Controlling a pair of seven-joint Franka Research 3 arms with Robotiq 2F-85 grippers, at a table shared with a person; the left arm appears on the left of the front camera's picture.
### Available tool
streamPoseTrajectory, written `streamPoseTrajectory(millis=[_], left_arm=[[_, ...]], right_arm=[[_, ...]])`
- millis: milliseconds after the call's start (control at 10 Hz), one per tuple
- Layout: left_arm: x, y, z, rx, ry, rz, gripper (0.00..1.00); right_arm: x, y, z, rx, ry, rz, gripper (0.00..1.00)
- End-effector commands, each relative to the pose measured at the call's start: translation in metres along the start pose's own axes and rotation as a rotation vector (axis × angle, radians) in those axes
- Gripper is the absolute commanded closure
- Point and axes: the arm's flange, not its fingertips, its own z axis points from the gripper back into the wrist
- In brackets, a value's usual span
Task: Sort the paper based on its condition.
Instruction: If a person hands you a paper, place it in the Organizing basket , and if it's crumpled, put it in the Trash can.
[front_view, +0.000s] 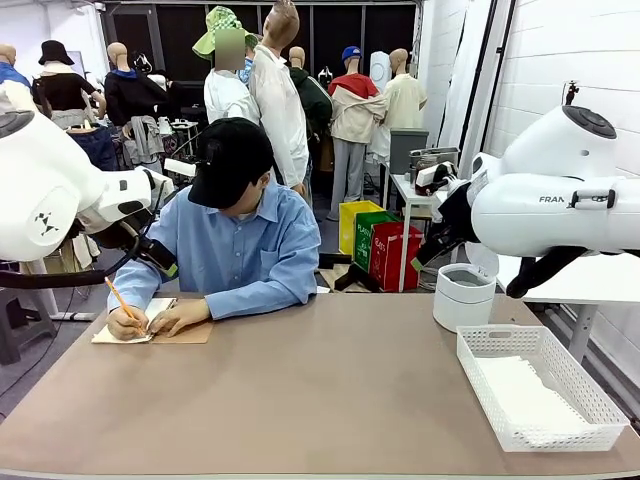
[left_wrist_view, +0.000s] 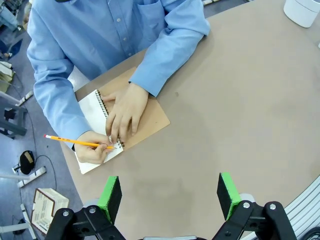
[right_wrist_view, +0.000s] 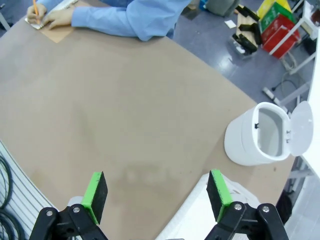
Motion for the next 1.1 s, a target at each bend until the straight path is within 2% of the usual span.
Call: streamPoseTrajectory(millis=[0, 100, 1000], left_arm=[[-0.0079, -0.0016, 0.0012, 0.017, -0.009, -0.022, 0.00], [0.0000, 0.0000, 0.0000, 0.000, 0.000, 0.000, 0.00], [0.0000, 0.0000, 0.0000, 0.000, 0.000, 0.000, 0.00]], right_arm=[[-0.0027, 0.0027, 0.0009, 0.007, -0.003, 0.032, 0.00], [-0.0066, 0.0078, -0.0076, 0.008, 0.003, 0.026, 0.00], [0.0007, 0.0017, 0.0015, -0.001, -0.003, 0.005, 0.00]])
